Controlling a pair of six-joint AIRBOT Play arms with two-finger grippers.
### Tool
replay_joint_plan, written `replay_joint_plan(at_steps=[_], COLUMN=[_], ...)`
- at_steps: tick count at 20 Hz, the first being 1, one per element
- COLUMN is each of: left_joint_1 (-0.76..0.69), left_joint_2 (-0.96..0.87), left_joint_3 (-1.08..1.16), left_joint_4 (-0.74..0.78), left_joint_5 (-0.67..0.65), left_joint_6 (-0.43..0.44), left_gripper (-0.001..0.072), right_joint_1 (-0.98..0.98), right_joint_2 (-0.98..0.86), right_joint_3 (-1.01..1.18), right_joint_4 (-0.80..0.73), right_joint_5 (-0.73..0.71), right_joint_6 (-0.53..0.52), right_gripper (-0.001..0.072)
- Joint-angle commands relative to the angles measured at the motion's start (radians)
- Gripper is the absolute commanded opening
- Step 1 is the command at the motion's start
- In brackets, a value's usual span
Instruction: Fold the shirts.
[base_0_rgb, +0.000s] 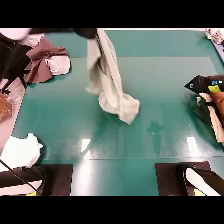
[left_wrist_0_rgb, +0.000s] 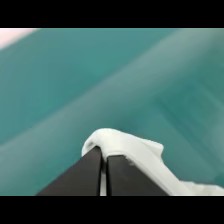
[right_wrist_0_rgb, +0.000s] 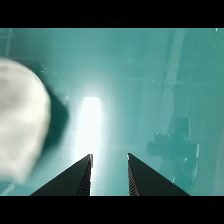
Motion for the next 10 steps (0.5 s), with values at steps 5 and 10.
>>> replay_joint_plan(at_steps=[5, 10], left_joint_1=[0.002, 0.002], left_joint_2=[0.032, 0.031], left_joint_3=[0.074, 0.047], left_joint_4=[0.542, 0.521], left_joint_5=[-0.259, -0.156], left_joint_6=[-0.264, -0.293], left_gripper=[0.0026, 0.0025], right_joint_1=[0.000, 0.000], right_joint_2=[-0.032, -0.033], right_joint_3=[0.000, 0.000], right_joint_4=[0.001, 0.008], right_joint_5=[-0.009, -0.030], right_joint_6=[0.003, 0.018], right_gripper=[0.0265, 0.0265])
